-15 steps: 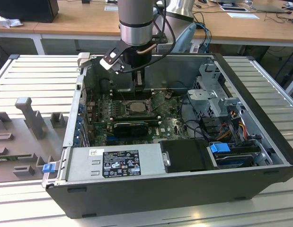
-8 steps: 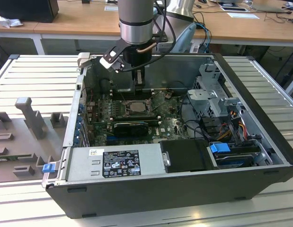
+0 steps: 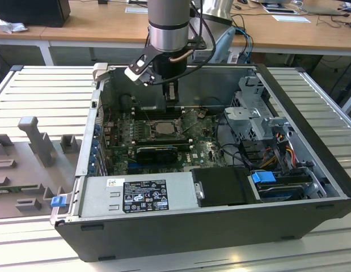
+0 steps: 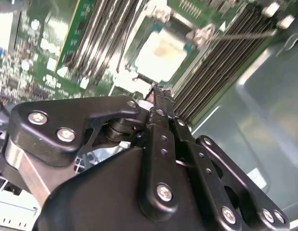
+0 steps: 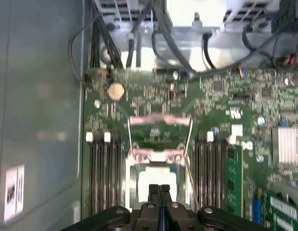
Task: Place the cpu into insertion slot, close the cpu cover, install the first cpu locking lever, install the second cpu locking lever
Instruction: 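Place the cpu into insertion slot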
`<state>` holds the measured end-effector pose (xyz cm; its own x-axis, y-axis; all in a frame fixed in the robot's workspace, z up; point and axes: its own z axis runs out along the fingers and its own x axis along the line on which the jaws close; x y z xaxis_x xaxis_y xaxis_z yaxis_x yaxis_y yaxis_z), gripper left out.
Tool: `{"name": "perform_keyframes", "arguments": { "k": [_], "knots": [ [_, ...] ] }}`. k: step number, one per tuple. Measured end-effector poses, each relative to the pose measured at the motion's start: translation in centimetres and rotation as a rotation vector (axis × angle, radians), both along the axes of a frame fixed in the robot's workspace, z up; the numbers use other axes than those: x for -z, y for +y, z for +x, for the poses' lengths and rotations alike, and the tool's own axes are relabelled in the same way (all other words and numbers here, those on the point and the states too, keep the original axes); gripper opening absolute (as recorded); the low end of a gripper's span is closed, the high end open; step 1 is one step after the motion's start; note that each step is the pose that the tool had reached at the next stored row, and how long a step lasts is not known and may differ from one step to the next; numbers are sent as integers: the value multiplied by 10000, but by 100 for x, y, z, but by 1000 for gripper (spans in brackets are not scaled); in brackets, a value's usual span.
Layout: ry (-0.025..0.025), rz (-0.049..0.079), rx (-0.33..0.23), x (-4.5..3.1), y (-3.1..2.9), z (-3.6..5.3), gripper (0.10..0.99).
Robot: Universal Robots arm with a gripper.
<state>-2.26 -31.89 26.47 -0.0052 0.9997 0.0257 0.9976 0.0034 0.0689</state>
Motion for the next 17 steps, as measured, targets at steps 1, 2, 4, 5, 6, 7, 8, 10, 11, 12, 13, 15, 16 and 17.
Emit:
{"name": "perform_keyframes", "arguments": {
  "k": [1, 2, 4, 5, 6, 7, 8, 10, 11, 12, 13, 15, 16, 17],
  "knots": [
    [8, 0, -1, 0, 0, 114, 106],
    [12, 0, 0, 0, 0, 152, 106],
    [44, 0, 0, 0, 0, 246, 106],
    [64, -2, 0, -1, 0, 306, 106],
    [77, -2, 2, -1, 0, 372, 106],
    [84, 1, 0, 0, 0, 426, 106],
    [92, 1, 2, 0, 0, 473, 106],
    [93, 1, 4, 2, 0, 544, 106],
    [93, -1, 3, 4, 0, 568, 106],
    [93, -2, 3, 6, -1, 586, 106],
    [93, -2, 3, 12, 0, 619, 106],
    [93, 0, 3, 31, 0, 682, 106],
    [92, 0, 3, 42, 1, 716, 106],
    [92, 0, 4, 53, 1, 750, 106]
  ]
}}
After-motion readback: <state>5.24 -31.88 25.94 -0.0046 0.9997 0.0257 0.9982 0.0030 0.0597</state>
